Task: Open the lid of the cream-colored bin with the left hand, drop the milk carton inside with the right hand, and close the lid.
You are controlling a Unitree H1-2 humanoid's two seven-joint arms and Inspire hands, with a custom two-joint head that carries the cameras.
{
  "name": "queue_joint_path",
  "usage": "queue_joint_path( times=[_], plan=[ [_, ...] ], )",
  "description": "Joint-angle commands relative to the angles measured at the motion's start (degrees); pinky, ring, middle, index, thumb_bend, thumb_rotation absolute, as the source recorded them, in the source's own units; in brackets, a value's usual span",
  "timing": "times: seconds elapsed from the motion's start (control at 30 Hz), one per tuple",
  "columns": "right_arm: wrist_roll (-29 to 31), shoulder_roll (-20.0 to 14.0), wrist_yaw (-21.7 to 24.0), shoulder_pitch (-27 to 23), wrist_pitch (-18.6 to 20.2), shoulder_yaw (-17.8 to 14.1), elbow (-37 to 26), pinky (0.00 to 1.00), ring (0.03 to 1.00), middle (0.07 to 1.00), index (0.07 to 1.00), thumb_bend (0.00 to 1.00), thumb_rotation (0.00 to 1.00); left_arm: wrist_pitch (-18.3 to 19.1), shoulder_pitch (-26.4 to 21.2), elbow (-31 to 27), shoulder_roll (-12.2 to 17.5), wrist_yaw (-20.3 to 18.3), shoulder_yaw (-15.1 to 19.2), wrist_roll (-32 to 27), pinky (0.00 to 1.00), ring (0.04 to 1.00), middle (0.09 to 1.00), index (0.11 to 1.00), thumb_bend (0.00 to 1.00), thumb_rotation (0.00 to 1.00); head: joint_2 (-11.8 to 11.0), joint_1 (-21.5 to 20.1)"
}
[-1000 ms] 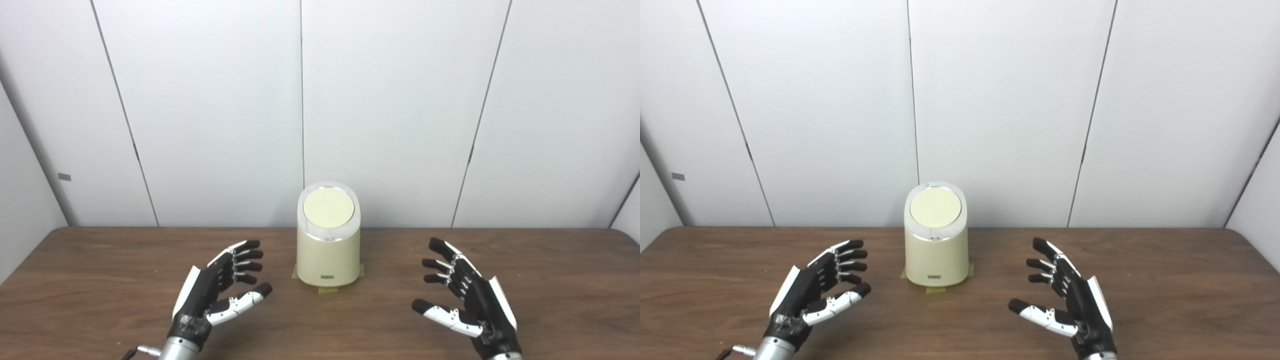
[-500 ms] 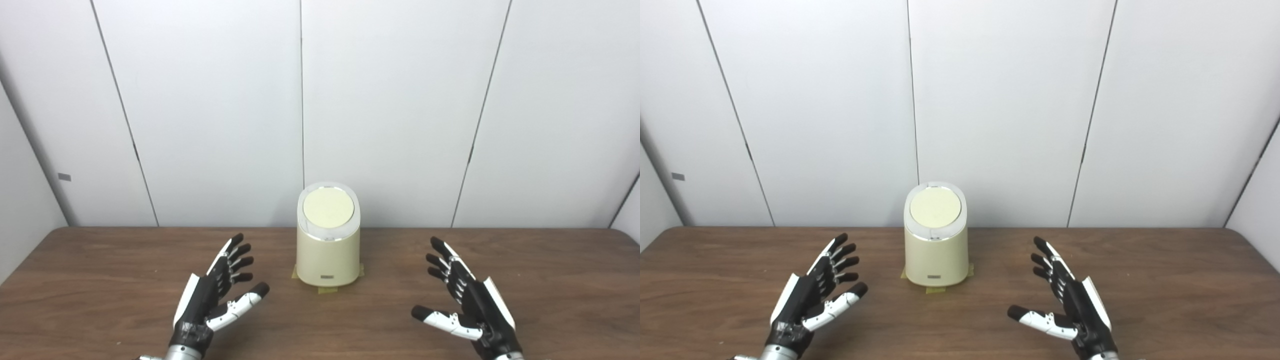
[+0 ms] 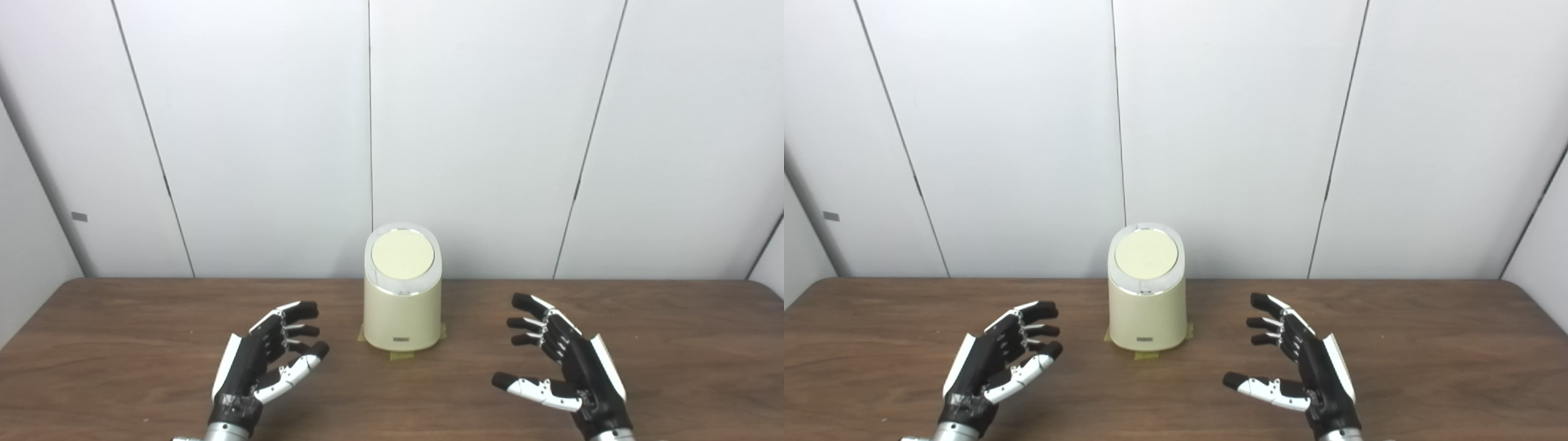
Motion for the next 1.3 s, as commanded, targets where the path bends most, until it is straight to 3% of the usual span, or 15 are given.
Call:
queue_joint_path(
  times=[0.0, 0.1, 0.23, 0.3, 0.33, 0.4, 0.47, 0.5, 0.6, 0.73, 0.97, 1.07, 1.17, 1.23, 1.27],
  plan=[
    [1.40, -1.12, 1.38, -1.81, -0.56, 0.34, -0.75, 0.91, 0.949, 0.988, 0.964, 0.86, 0.34, 0.39, -1.85, -2.37, 1.11, -1.45, -0.07, -2.01, 0.91, 0.965, 0.980, 0.985, 0.90, 0.43, -0.03, -0.06],
    [0.84, -1.18, 1.07, -1.66, -0.70, 0.44, -0.79, 0.91, 0.965, 0.999, 0.988, 0.90, 0.33, 0.55, -1.82, -2.56, 1.20, -1.87, -0.09, -2.79, 0.92, 0.989, 0.998, 0.999, 0.96, 0.41, 0.00, -0.05],
    [0.10, 0.49, -1.46, -1.52, -2.47, -0.37, -1.32, 0.79, 0.875, 0.947, 0.917, 0.80, 0.20, -1.40, -1.79, -2.34, 0.41, -0.08, 0.43, -1.89, 0.69, 0.853, 0.930, 0.982, 0.79, 0.29, -0.01, -0.21],
    [-1.18, 1.43, -3.09, -1.51, -3.11, -0.76, -1.85, 0.63, 0.743, 0.848, 0.828, 0.74, 0.14, -1.95, -1.81, -2.52, 0.08, 0.99, 0.66, -0.81, 0.58, 0.728, 0.828, 0.870, 0.69, 0.22, -0.04, -0.35],
    [-2.10, 2.16, -4.28, -1.48, -3.28, -1.07, -2.23, 0.60, 0.713, 0.825, 0.808, 0.73, 0.13, -2.48, -1.90, -2.53, 0.06, 1.73, 0.71, 0.34, 0.55, 0.699, 0.803, 0.839, 0.67, 0.20, -0.07, -0.42],
    [-3.73, 3.11, -5.99, -1.41, -3.33, -1.37, -2.69, 0.51, 0.625, 0.725, 0.711, 0.67, 0.07, -3.92, -2.11, -2.04, 0.20, 2.67, 0.81, 1.93, 0.50, 0.620, 0.715, 0.710, 0.58, 0.07, -0.07, -0.46],
    [-4.31, 3.37, -6.54, -1.40, -3.60, -1.36, -2.65, 0.52, 0.626, 0.710, 0.690, 0.65, 0.10, -4.29, -2.16, -1.65, 0.28, 2.57, 0.89, 1.30, 0.57, 0.668, 0.732, 0.735, 0.60, 0.14, -0.07, -0.52],
    [-4.10, 3.39, -6.57, -1.42, -3.89, -1.31, -2.49, 0.53, 0.637, 0.720, 0.699, 0.66, 0.13, -3.96, -2.15, -1.60, 0.28, 2.32, 0.92, 0.69, 0.64, 0.735, 0.784, 0.797, 0.68, 0.21, -0.07, -0.52],
    [-3.06, 3.29, -6.42, -1.48, -4.34, -1.18, -2.04, 0.57, 0.682, 0.764, 0.731, 0.69, 0.17, -2.69, -2.10, -1.67, 0.30, 1.71, 0.87, -0.34, 0.78, 0.860, 0.886, 0.920, 0.82, 0.30, -0.08, -0.54],
    [-2.75, 3.20, -6.61, -1.55, -4.87, -1.28, -1.43, 0.59, 0.694, 0.788, 0.753, 0.70, 0.18, -2.08, -1.97, -1.82, 0.56, 1.04, 0.68, -1.06, 0.81, 0.901, 0.931, 0.981, 0.85, 0.28, -0.06, -0.55],
    [-3.71, 3.64, -7.25, -1.24, -3.80, -1.21, -2.36, 0.60, 0.711, 0.806, 0.772, 0.73, 0.19, -2.08, -1.86, -1.88, 0.40, 1.50, 0.59, -0.31, 0.83, 0.887, 0.919, 0.980, 0.85, 0.26, 0.05, -0.65],
    [-5.92, 4.10, -9.35, -1.26, -6.10, -1.51, -1.45, 0.61, 0.691, 0.760, 0.748, 0.76, 0.16, -3.70, -2.06, -1.08, 0.16, 1.78, 0.83, -0.60, 0.91, 0.871, 0.843, 0.966, 0.83, 0.20, 0.12, -0.76],
    [-6.76, 4.51, -11.42, -1.44, -10.18, -1.89, 0.27, 0.63, 0.667, 0.678, 0.726, 0.73, 0.04, -5.52, -2.22, -0.22, -0.52, 2.75, 1.40, -0.79, 0.93, 0.784, 0.711, 0.909, 0.75, 0.06, 0.14, -0.77],
    [-6.57, 4.98, -12.80, -1.73, -12.36, -2.48, 1.90, 0.71, 0.647, 0.570, 0.715, 0.64, 0.01, -5.24, -2.09, -0.47, -1.52, 5.10, 2.09, 1.10, 0.97, 0.767, 0.624, 0.842, 0.70, 0.01, 0.17, -0.87],
    [-6.54, 5.29, -13.55, -1.93, -13.33, -2.84, 2.67, 0.74, 0.637, 0.531, 0.709, 0.60, 0.00, -5.29, -2.06, -0.53, -2.08, 6.35, 2.49, 2.03, 0.99, 0.769, 0.559, 0.820, 0.62, 0.01, 0.19, -0.91]
  ],
)
